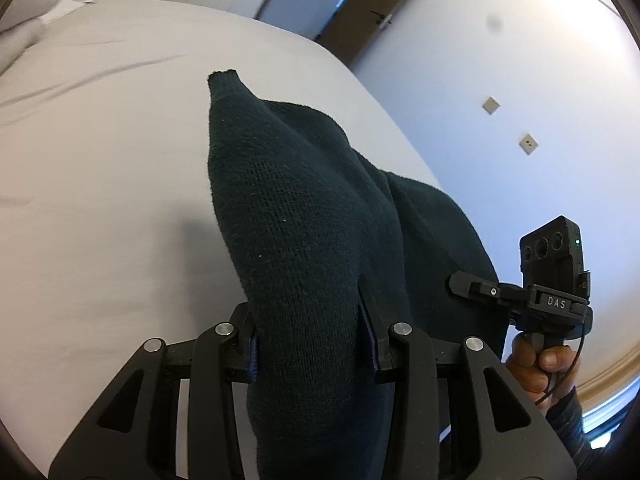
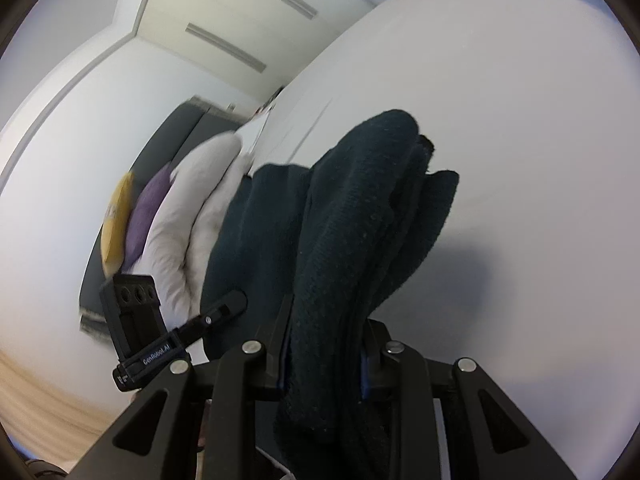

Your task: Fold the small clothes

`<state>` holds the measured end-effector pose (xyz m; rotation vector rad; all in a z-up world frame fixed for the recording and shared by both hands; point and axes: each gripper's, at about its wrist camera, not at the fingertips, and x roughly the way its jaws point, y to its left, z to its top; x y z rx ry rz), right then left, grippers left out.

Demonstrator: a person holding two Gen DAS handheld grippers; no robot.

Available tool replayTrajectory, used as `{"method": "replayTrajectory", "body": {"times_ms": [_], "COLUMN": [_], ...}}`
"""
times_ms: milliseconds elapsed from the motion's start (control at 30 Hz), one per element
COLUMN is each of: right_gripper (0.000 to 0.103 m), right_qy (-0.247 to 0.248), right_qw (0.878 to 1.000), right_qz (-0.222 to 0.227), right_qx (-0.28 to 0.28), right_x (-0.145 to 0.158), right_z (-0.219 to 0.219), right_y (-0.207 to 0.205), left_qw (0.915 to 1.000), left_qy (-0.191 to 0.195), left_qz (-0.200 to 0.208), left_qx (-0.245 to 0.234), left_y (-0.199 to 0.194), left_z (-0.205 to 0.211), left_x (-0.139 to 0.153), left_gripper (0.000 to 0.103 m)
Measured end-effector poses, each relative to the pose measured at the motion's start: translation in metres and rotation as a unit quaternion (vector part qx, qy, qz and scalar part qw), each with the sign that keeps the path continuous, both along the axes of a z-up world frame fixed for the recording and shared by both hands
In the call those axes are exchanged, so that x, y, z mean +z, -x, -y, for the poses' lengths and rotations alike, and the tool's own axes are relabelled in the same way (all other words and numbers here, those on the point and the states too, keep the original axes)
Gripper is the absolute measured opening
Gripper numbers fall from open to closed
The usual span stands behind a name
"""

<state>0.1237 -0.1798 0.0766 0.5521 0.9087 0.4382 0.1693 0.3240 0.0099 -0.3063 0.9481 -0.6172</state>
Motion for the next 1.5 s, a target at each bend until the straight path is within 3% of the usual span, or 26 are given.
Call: {"method": "replayTrajectory", "body": {"times_ms": [133, 233, 300, 367, 400, 467, 600, 667, 767, 833, 900, 933, 967, 1000, 1033, 1067, 1133, 1200, 1267, 1400, 1500], "right_gripper": [0.027, 0.027, 0.029, 0.032, 0.031, 0.031, 0.032, 0.038, 0.056, 0.063, 0.067, 0.072, 0.074, 0.076, 0.08, 0.084, 0.092, 0.1, 0.103, 0.103, 0.103], "right_qy": [-0.008, -0.019, -0.003, -0.051, -0.086, -0.089, -0.084, -0.079, -0.056, -0.029, 0.012, 0.036, 0.061, 0.077, 0.089, 0.109, 0.141, 0.174, 0.19, 0.21, 0.211], "right_qw": [1.0, 0.998, 0.996, 0.994, 0.992, 0.993, 0.994, 0.994, 0.996, 0.996, 0.994, 0.992, 0.989, 0.986, 0.983, 0.977, 0.967, 0.953, 0.939, 0.919, 0.907], "right_qz": [-0.017, -0.058, -0.084, -0.088, -0.076, -0.06, -0.051, -0.047, -0.027, -0.002, 0.028, 0.042, 0.062, 0.079, 0.091, 0.112, 0.143, 0.181, 0.225, 0.288, 0.315], "right_qx": [0.006, -0.009, -0.031, -0.048, -0.052, -0.048, -0.052, -0.055, -0.071, -0.088, -0.103, -0.111, -0.12, -0.127, -0.133, -0.143, -0.154, -0.168, -0.178, -0.17, -0.184], "right_x": [-0.034, -0.073, -0.104, -0.121, -0.126, -0.126, -0.124, -0.119, -0.105, -0.09, -0.074, -0.065, -0.054, -0.046, -0.041, -0.031, -0.018, -0.004, 0.009, 0.039, 0.056], "right_z": [-0.027, -0.036, -0.031, -0.015, -0.006, -0.009, -0.014, -0.018, -0.022, -0.02, -0.021, -0.022, -0.025, -0.028, -0.029, -0.035, -0.043, -0.053, -0.06, -0.069, -0.07], "right_y": [0.007, -0.002, -0.002, -0.003, 0.0, 0.005, 0.008, 0.009, 0.024, 0.046, 0.064, 0.075, 0.09, 0.101, 0.111, 0.125, 0.143, 0.164, 0.183, 0.213, 0.228], "left_qw": [0.9996, 0.998, 0.998, 0.9975, 0.9976, 0.9979, 0.9973, 0.9968, 0.9937, 0.9843, 0.9688, 0.9553, 0.9383, 0.9265, 0.9091, 0.8973, 0.8813, 0.8737, 0.8767, 0.9006, 0.9117], "left_qy": [-0.006, -0.017, 0.002, 0.022, 0.019, 0.014, 0.024, 0.012, -0.036, -0.101, -0.156, -0.189, -0.219, -0.233, -0.242, -0.24, -0.237, -0.24, -0.243, -0.228, -0.219], "left_qz": [-0.024, -0.059, -0.055, -0.056, -0.052, -0.041, -0.032, -0.024, 0.011, 0.066, 0.125, 0.162, 0.203, 0.231, 0.275, 0.307, 0.344, 0.362, 0.356, 0.312, 0.288], "left_qx": [0.012, 0.019, 0.031, 0.038, 0.042, 0.049, 0.062, 0.075, 0.105, 0.129, 0.146, 0.16, 0.174, 0.183, 0.198, 0.208, 0.22, 0.219, 0.214, 0.199, 0.195], "left_y": [0.014, 0.014, 0.02, 0.021, 0.023, 0.024, 0.035, 0.044, 0.064, 0.086, 0.109, 0.123, 0.141, 0.154, 0.174, 0.192, 0.217, 0.238, 0.252, 0.263, 0.268], "left_z": [-0.036, -0.045, -0.056, -0.059, -0.061, -0.059, -0.076, -0.084, -0.089, -0.088, -0.076, -0.073, -0.069, -0.065, -0.061, -0.066, -0.063, -0.061, -0.056, -0.044, -0.038], "left_x": [-0.036, -0.076, -0.093, -0.098, -0.099, -0.103, -0.105, -0.101, -0.081, -0.057, -0.033, -0.019, -0.004, 0.006, 0.022, 0.031, 0.048, 0.066, 0.076, 0.091, 0.096], "left_gripper": [0.036, 0.038, 0.047, 0.051, 0.059, 0.067, 0.071, 0.073, 0.078, 0.078, 0.082, 0.085, 0.094, 0.101, 0.102, 0.103, 0.103, 0.103, 0.103, 0.103, 0.103]}}
